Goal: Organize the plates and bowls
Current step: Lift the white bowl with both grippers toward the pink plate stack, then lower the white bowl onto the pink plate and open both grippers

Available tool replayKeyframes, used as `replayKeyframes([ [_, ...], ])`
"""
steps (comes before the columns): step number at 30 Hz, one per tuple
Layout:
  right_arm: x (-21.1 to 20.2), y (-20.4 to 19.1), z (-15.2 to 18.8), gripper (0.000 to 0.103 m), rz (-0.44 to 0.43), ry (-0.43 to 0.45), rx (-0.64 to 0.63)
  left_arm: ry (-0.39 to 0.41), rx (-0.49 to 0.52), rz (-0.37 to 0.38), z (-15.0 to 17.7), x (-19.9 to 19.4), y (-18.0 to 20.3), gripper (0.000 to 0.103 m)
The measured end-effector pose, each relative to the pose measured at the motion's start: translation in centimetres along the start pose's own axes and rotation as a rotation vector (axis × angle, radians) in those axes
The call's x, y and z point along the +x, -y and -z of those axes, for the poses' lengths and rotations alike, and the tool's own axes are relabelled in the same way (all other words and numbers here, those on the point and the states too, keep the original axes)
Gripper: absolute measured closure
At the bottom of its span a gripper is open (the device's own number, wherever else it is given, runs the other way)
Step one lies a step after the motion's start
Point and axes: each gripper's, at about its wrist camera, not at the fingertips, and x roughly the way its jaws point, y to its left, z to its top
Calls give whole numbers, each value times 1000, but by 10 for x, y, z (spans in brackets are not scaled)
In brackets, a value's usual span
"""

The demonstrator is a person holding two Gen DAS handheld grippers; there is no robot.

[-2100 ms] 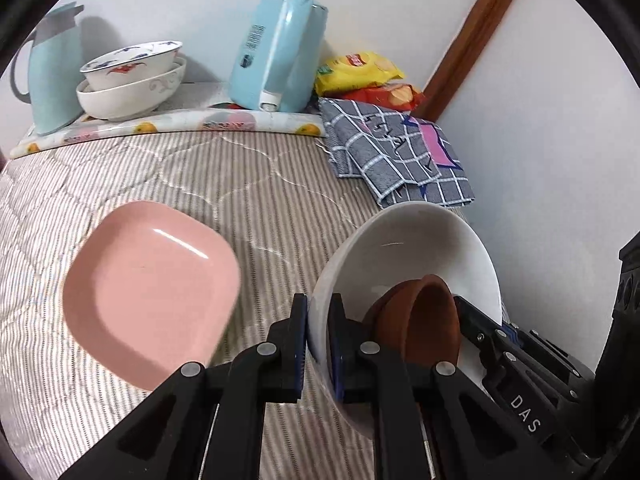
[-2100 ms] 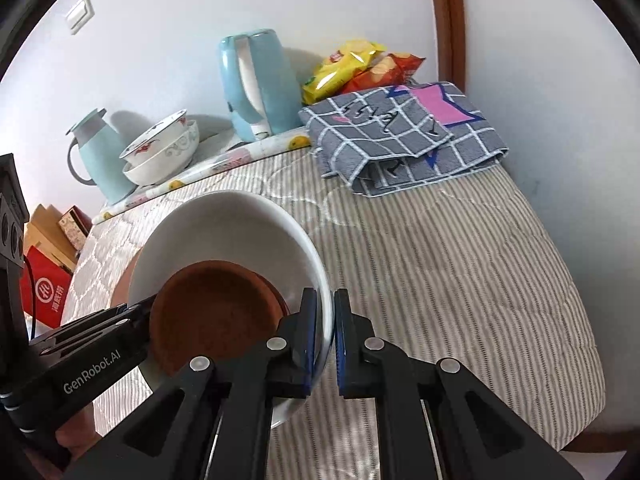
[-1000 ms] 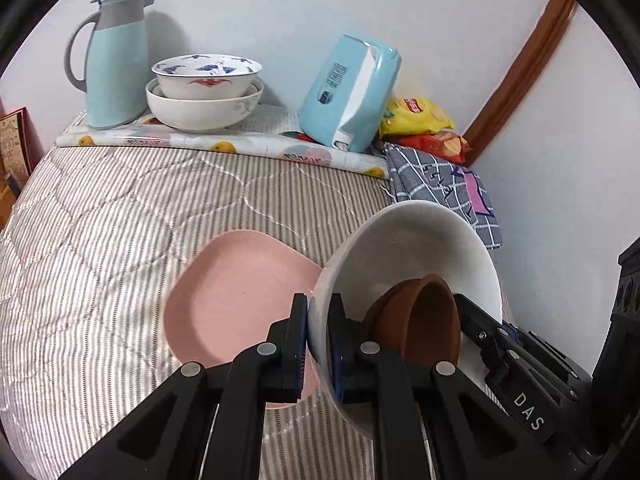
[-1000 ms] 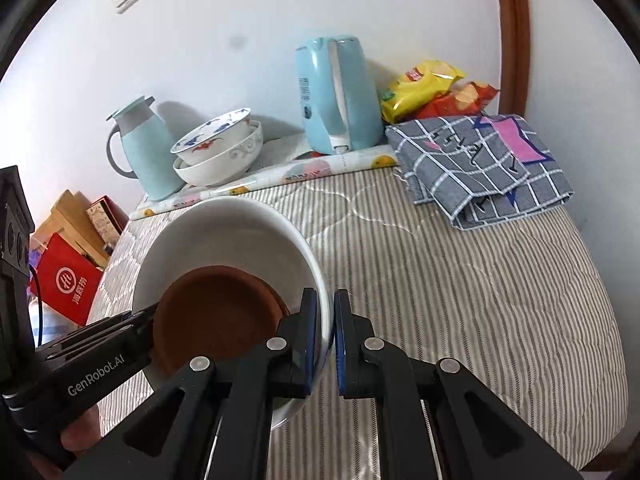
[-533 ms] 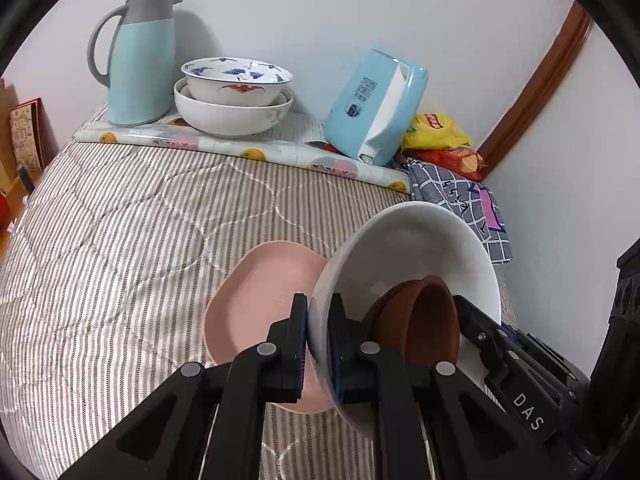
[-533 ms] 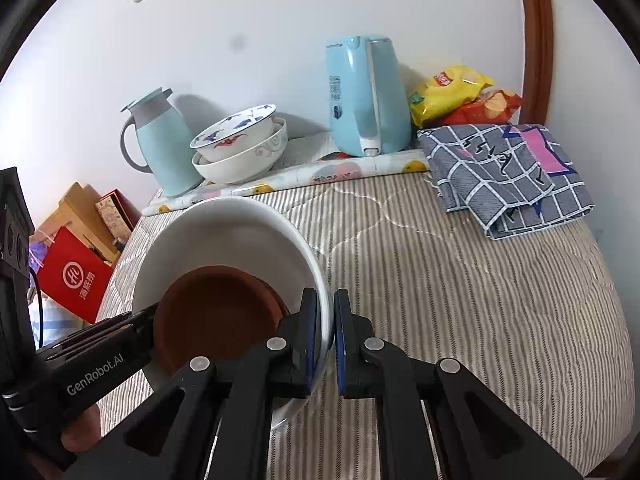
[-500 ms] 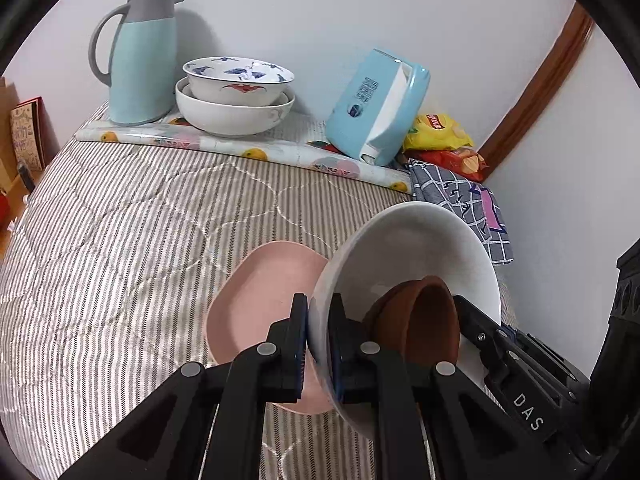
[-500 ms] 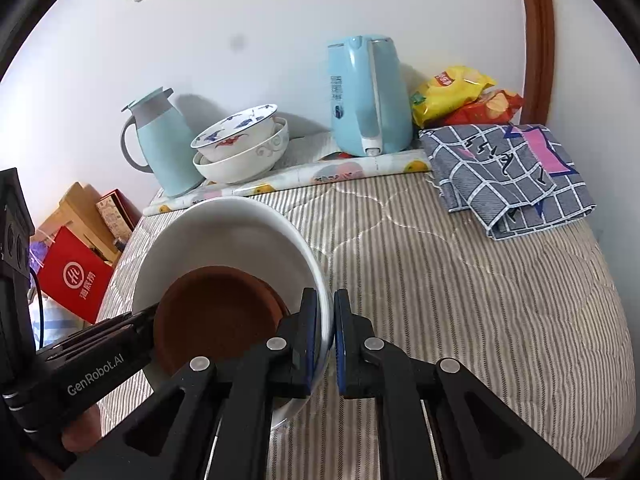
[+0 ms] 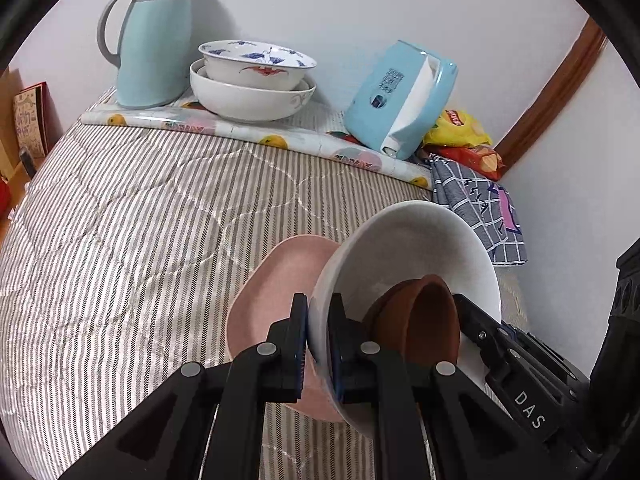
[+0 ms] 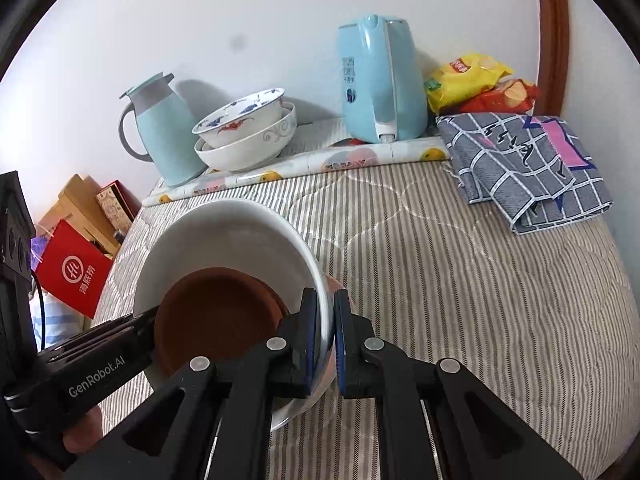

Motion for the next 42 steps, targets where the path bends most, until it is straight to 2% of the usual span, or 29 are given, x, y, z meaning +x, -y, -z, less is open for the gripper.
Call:
replayKeyframes([
  [24,65,-4,11,95,11,-139,3,-109,-50,-13,5,54,-35,92],
  [37,72,2,8,93,0,-170,-3,-130,-52,38,2,58,-38,88],
  [42,67,3,7,89,14,-162,-12,-133,-51,42,4,56,-37,87],
])
